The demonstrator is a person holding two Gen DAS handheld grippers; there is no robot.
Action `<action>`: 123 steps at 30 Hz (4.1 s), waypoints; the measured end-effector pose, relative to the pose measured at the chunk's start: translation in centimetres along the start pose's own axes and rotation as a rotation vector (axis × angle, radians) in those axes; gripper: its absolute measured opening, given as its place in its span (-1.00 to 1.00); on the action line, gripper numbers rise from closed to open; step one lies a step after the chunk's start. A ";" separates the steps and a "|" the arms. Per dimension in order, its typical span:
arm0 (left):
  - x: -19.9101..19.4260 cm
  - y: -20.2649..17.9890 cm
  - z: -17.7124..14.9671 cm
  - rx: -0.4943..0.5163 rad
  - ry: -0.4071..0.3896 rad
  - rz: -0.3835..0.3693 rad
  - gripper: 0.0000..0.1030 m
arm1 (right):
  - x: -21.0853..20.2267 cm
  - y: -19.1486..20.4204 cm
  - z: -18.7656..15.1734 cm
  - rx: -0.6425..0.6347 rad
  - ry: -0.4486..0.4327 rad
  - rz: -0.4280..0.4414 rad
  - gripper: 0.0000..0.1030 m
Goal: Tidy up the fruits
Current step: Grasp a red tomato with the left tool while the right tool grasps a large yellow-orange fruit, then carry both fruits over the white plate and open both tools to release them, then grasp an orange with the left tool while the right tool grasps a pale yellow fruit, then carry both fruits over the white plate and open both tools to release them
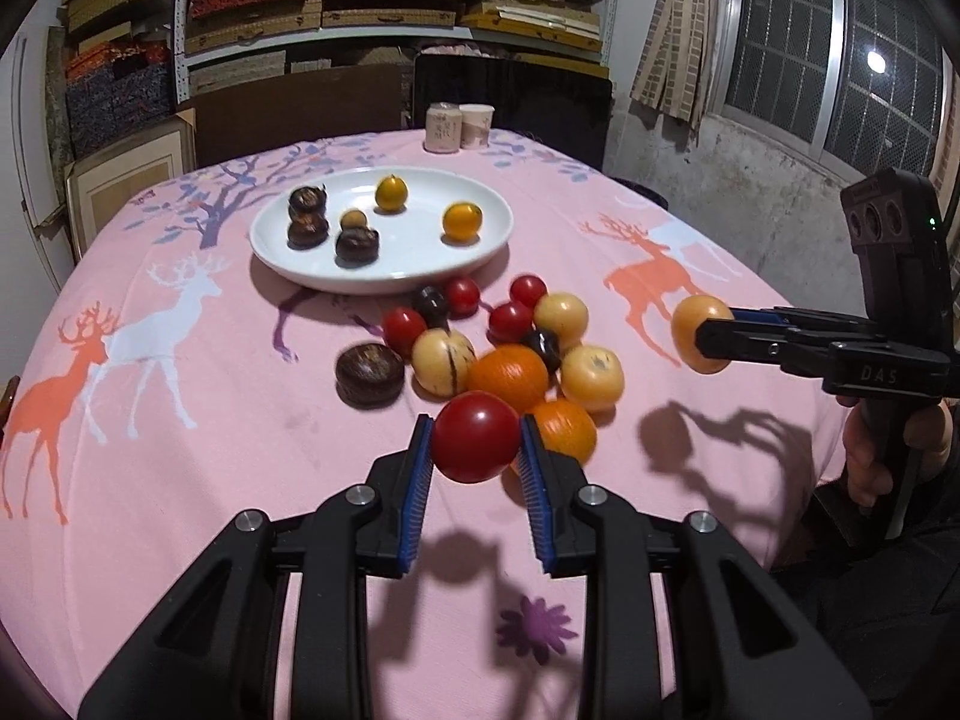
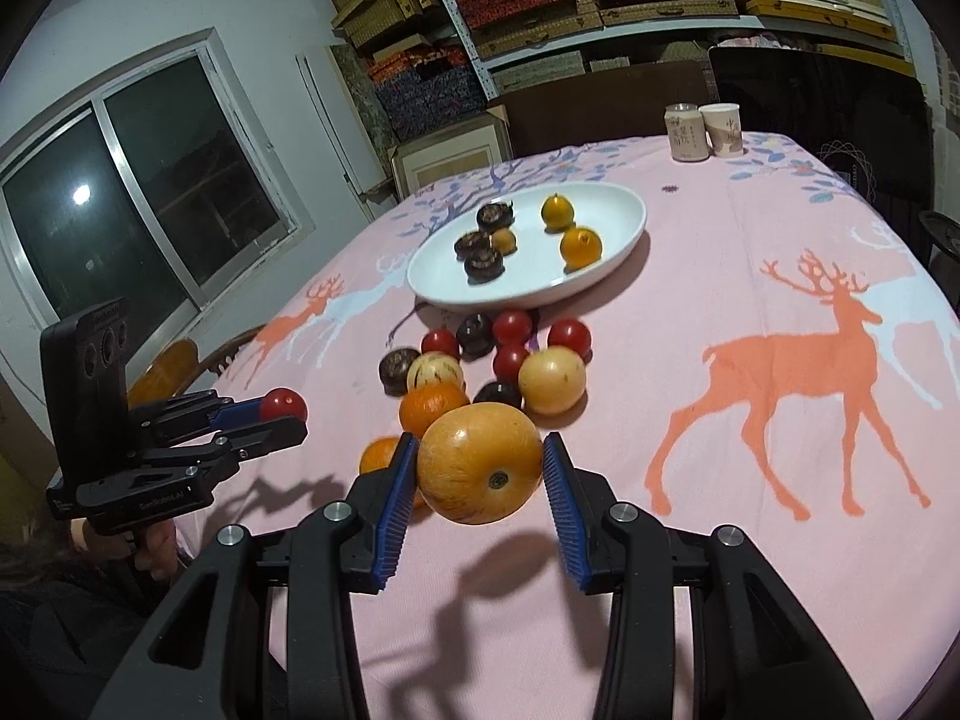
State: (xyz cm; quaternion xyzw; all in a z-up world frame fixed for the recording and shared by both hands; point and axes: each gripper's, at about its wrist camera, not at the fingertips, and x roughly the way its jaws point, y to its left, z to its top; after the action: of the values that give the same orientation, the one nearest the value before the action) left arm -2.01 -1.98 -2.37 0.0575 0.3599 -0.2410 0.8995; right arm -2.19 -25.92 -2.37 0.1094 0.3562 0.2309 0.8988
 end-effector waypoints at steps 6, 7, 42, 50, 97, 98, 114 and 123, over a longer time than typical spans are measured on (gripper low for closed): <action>0.6 1.6 3.5 0.004 -0.037 0.032 -0.47 | 0.2 -0.6 3.3 -0.008 -0.030 -0.002 -0.18; 0.8 2.0 4.1 0.002 -0.041 0.035 -0.47 | 0.4 -0.8 4.0 -0.008 -0.033 0.001 -0.18; 13.5 11.5 13.3 -0.116 0.001 0.160 0.34 | 16.3 -2.9 18.1 -0.045 -0.004 -0.117 0.20; 6.3 5.1 7.3 0.010 -0.015 0.057 0.42 | 7.7 -2.7 9.5 0.004 -0.060 -0.085 0.36; 4.6 1.1 -2.0 -0.045 -0.004 -0.055 -0.14 | 8.5 1.2 -0.9 -0.154 0.161 -0.118 -0.15; 4.7 1.1 -2.0 -0.046 -0.003 -0.052 -0.14 | 8.4 1.2 -1.0 -0.155 0.156 -0.113 -0.15; 4.7 1.4 -2.3 -0.066 0.007 -0.036 -0.14 | 7.3 0.9 -0.9 -0.144 0.099 -0.095 -0.15; 3.7 4.6 0.9 -0.119 -0.012 -0.040 -0.14 | 5.6 -0.2 2.5 -0.088 0.065 -0.035 -0.15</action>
State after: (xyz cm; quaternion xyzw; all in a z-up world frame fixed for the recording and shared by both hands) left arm 3.07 0.35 -4.54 -0.0048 0.3695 -0.2372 0.8985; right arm 3.23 -23.41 -3.95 0.0560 0.3764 0.2340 0.8947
